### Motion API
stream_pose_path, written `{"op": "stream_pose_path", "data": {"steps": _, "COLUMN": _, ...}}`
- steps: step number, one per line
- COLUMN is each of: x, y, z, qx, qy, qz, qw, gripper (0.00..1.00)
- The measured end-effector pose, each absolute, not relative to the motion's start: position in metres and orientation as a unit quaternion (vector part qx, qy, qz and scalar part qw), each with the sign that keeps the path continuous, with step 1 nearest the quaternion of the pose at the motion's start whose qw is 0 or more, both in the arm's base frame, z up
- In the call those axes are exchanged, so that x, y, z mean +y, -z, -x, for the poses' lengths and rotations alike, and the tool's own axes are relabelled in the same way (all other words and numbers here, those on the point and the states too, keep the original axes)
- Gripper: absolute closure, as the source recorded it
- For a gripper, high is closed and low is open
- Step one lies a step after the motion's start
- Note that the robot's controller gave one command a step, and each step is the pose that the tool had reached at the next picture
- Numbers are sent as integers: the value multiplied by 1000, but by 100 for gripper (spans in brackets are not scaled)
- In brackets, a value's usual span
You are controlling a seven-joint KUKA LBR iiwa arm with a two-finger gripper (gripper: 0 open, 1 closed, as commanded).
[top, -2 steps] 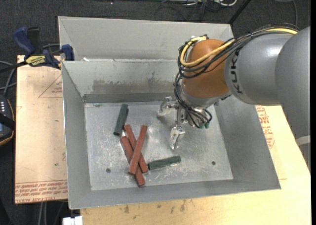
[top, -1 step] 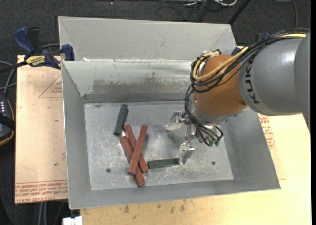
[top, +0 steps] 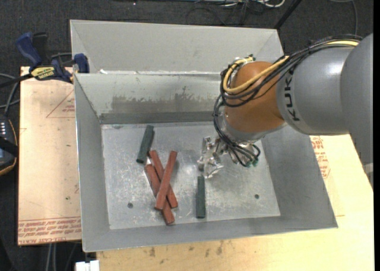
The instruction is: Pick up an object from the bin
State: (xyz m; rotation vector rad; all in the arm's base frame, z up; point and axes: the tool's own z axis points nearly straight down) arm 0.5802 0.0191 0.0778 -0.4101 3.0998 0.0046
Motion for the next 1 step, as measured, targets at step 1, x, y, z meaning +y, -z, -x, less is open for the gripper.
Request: {"op": "stream_pose_path", "data": {"steps": 1, "x": 17, "y": -75, "z": -578, "qx": 991, "qy": 0, "qz": 131, "qw": 4, "gripper": 0}}
